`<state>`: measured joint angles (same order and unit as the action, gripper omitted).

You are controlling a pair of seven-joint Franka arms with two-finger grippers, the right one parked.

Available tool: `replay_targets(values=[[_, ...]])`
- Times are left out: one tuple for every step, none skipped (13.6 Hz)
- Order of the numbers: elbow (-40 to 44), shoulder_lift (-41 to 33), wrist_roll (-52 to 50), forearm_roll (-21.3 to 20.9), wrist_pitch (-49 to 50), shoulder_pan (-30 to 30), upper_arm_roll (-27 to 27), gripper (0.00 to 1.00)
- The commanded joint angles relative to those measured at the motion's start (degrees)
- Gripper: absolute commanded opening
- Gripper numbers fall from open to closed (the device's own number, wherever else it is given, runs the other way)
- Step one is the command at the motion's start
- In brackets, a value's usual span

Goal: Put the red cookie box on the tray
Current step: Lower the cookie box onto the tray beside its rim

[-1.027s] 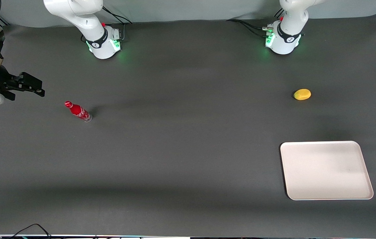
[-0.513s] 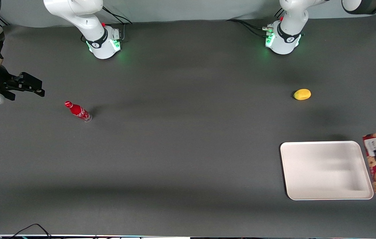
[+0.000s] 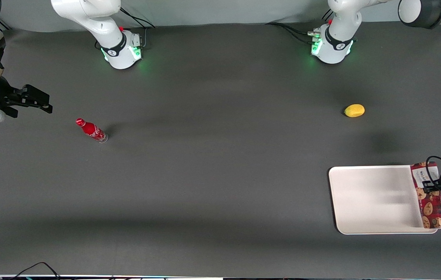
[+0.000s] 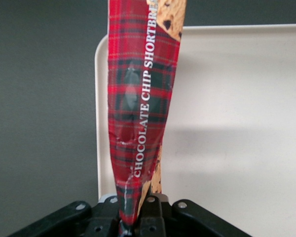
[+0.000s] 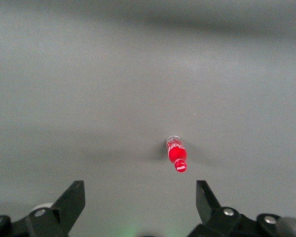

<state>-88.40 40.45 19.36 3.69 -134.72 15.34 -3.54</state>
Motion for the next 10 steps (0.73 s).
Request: replay_targets(values=[[0.15, 1.03, 0.33, 1.06, -2.11, -0.04, -0.06, 0.00], [0.16, 1.73, 0.33, 1.06, -3.34, -0.04, -0.15, 0.00], [0.16, 2.35, 0.33, 1.15, -3.96, 0.04, -0.15, 0.00], [0.16, 2.88, 0.33, 1.15, -4.14, 0.04, -0.06, 0.00], [0.16, 2.88, 0.33, 1.15, -4.14, 0.04, -0.06, 0.00], [0.16, 2.97, 0.33, 1.15, -4.23, 0.04, -0.15, 0.00], [0.16, 3.23, 0.33, 1.23, -4.23, 0.13, -0.06, 0.00], [0.16, 3.41, 0.42, 1.50, -4.23, 0.13, -0.15, 0.00], [0.16, 3.59, 0.33, 1.59, -4.23, 0.13, -0.06, 0.08], [0.16, 3.67, 0.33, 2.63, -4.75, 0.22, -0.06, 0.99]])
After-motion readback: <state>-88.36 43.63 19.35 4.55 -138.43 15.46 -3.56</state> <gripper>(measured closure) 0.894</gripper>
